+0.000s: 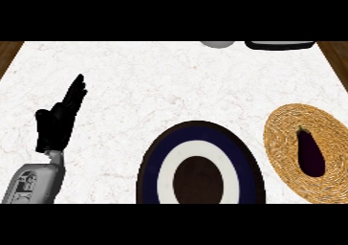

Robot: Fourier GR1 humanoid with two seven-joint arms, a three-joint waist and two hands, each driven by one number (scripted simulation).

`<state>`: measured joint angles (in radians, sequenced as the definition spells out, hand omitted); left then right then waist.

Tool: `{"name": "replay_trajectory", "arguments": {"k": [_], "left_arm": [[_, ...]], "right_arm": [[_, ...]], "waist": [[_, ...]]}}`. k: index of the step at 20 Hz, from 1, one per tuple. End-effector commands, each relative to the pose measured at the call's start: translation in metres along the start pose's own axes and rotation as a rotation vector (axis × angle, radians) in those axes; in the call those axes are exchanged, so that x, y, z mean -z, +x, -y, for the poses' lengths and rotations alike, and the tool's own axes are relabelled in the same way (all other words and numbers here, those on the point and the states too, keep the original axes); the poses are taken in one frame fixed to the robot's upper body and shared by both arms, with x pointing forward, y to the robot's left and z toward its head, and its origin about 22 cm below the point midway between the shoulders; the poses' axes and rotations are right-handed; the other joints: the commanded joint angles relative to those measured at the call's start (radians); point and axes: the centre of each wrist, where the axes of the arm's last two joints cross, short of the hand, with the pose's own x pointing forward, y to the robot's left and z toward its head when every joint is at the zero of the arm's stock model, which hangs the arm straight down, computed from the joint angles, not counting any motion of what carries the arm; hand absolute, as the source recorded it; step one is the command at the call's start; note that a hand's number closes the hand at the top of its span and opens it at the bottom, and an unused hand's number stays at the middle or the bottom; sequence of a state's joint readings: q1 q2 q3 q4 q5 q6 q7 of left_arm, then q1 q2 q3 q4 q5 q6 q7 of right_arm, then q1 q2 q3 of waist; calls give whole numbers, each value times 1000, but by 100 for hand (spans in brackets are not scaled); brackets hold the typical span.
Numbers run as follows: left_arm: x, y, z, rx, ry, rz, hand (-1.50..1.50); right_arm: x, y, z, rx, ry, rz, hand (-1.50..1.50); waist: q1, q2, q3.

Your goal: Pick the tomato from the placemat and place it in the plate

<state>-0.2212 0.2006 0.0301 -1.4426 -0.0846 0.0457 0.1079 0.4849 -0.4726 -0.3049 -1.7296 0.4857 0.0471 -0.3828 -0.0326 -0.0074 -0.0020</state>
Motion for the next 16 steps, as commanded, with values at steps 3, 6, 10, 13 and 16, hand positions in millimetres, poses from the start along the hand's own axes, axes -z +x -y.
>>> {"name": "replay_trajectory", "arguments": {"k": [3,6,10,13,16], "left_arm": [[-3,0,3,-1,-1,19,0],[1,8,-11,4,-15,8,0],[13,-6,4,-12,-16,13,0],[14,-2,-8,15,-7,36,0],[2,4,11,-4,-34,27,0]], "right_arm": [[-15,44,26,83,-141,235,150],[-10,72,49,158,-149,321,150],[-11,111,38,246,-46,319,150],[-2,149,30,291,-40,328,150],[16,167,14,293,10,311,150]], "waist": [[10,2,1],[20,3,1],[21,9,0],[32,10,0],[41,8,1]]}}
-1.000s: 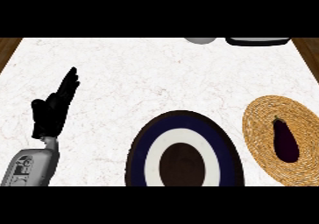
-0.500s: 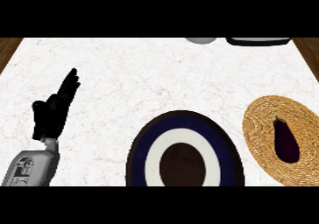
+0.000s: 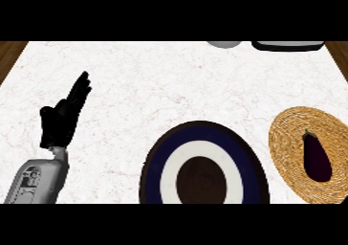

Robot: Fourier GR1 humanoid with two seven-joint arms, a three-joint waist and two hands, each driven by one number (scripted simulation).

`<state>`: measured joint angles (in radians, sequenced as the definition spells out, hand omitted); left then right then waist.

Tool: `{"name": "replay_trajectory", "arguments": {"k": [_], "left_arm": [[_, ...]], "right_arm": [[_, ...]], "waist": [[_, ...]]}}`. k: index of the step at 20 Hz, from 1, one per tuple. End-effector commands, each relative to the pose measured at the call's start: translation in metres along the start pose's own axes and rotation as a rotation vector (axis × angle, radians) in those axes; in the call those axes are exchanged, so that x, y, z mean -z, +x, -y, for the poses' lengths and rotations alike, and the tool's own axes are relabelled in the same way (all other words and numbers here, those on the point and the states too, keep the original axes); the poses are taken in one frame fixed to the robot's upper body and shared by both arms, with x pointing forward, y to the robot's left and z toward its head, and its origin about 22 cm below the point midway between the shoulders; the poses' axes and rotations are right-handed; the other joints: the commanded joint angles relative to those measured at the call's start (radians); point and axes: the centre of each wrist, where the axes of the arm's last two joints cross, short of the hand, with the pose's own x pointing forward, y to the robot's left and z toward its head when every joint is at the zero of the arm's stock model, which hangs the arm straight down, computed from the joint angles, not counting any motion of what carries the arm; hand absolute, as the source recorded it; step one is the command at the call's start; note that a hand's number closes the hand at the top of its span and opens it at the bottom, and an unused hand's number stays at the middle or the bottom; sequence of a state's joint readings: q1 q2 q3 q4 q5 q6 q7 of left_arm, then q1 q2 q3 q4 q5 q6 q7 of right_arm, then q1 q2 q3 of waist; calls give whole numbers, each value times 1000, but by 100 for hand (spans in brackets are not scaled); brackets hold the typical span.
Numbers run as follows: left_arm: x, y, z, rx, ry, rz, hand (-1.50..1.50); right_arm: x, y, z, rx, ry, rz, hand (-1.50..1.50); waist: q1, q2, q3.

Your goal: Pick the tomato from the placemat and place it in the plate

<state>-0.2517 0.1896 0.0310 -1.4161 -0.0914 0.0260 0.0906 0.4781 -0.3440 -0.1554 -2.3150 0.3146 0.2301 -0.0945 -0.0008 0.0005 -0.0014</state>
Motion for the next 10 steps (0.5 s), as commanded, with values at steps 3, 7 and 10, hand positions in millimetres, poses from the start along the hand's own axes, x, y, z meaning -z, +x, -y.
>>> {"name": "replay_trajectory", "arguments": {"k": [3,7,10], "left_arm": [[2,19,16,1,-28,15,0],[-1,1,5,-1,-4,9,0],[1,8,14,-8,-23,6,0]], "right_arm": [[37,41,-51,33,59,23,150],[52,63,-82,32,124,9,150],[81,69,-108,-124,150,-8,150]], "waist": [[17,2,1],[6,0,1],[18,1,0]]}}
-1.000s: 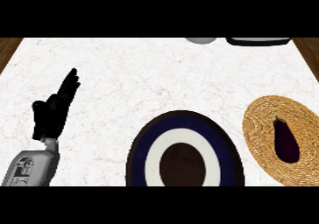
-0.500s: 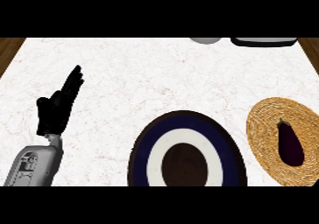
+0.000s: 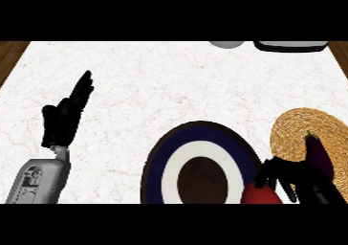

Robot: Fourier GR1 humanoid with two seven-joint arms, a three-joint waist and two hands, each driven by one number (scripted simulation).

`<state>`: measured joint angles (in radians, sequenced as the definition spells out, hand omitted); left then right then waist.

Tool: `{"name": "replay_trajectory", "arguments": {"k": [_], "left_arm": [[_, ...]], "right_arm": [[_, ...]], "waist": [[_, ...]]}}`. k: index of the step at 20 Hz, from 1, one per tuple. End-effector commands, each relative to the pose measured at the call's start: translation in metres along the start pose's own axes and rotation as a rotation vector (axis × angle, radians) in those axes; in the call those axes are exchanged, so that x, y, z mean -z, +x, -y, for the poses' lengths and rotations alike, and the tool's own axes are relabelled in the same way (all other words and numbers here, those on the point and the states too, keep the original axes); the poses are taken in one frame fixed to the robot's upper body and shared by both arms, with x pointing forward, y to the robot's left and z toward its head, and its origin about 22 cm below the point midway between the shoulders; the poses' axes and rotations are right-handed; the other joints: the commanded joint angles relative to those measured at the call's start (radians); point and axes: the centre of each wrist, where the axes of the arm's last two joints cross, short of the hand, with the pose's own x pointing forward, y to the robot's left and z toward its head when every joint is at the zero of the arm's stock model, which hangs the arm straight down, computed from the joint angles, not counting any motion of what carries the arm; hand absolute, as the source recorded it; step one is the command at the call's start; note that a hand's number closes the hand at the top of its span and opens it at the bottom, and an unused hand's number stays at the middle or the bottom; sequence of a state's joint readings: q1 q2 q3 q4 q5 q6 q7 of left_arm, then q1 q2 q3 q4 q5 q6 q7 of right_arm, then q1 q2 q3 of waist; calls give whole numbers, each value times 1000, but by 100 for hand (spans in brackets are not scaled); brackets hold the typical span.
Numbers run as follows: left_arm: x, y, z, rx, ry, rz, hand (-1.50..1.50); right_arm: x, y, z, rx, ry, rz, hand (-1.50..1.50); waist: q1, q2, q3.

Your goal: Pick the tomato from the placemat and place it in the plate

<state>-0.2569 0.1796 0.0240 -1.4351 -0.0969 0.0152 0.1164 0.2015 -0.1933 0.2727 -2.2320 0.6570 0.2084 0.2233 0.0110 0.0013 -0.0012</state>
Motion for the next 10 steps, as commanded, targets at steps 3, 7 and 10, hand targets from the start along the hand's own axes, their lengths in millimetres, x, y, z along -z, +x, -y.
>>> {"name": "replay_trajectory", "arguments": {"k": [3,7,10], "left_arm": [[3,4,-11,23,7,0,0],[10,-9,-9,-16,1,3,0],[6,8,2,3,16,8,0]], "right_arm": [[42,20,-63,-193,78,-42,150],[49,1,-115,-41,150,-173,-150],[57,2,-123,47,173,-190,-150]], "waist": [[4,0,0],[-5,3,1],[-6,0,2]]}}
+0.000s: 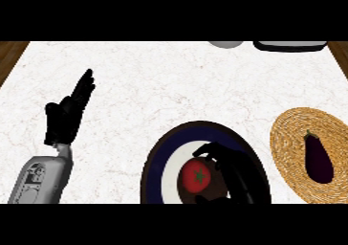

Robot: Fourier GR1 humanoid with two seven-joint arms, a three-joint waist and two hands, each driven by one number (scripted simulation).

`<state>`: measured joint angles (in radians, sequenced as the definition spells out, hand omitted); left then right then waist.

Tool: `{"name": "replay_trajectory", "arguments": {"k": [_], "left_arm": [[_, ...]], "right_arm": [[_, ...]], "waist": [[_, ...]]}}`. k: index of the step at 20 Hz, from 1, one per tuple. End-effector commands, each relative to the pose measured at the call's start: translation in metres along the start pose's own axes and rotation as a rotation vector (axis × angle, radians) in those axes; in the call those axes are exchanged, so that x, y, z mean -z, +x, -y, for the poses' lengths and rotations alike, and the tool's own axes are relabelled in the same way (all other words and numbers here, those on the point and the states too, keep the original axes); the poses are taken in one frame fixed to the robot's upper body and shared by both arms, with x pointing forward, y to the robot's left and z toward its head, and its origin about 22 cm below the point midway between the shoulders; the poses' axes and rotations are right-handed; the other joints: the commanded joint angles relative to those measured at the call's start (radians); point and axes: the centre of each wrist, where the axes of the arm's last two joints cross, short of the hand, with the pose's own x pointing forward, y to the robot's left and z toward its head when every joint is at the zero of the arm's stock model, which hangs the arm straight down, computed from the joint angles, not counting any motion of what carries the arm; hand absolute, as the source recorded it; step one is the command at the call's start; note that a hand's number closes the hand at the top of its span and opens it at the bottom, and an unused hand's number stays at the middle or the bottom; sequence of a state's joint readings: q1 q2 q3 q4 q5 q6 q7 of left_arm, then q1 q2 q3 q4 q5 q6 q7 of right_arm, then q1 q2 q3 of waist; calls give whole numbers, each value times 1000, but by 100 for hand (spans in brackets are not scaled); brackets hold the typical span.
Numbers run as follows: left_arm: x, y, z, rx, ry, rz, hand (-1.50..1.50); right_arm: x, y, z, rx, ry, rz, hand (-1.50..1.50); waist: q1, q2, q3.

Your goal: Pick the tomato from the placemat and place it in the plate

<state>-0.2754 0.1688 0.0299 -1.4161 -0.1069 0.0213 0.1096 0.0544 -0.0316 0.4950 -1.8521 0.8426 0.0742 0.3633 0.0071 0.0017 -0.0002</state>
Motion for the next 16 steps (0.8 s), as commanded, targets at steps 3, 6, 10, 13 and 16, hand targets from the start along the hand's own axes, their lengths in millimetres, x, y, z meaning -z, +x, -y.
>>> {"name": "replay_trajectory", "arguments": {"k": [3,6,10,13,16], "left_arm": [[-17,-24,-9,8,19,-2,0],[10,14,-7,-3,9,-1,0],[2,2,-6,6,6,0,0],[0,6,-9,15,12,-12,0],[-2,-12,-28,14,37,0,0]], "right_arm": [[26,-2,-44,94,24,-22,-150],[16,-2,-52,202,29,17,-150],[7,9,-27,429,-66,63,-150],[5,-6,-2,528,-197,35,-150],[-5,-35,34,593,-279,-6,-150]], "waist": [[-1,0,0],[-6,-1,1],[-10,-2,1],[-12,-3,1],[-20,0,1]]}}
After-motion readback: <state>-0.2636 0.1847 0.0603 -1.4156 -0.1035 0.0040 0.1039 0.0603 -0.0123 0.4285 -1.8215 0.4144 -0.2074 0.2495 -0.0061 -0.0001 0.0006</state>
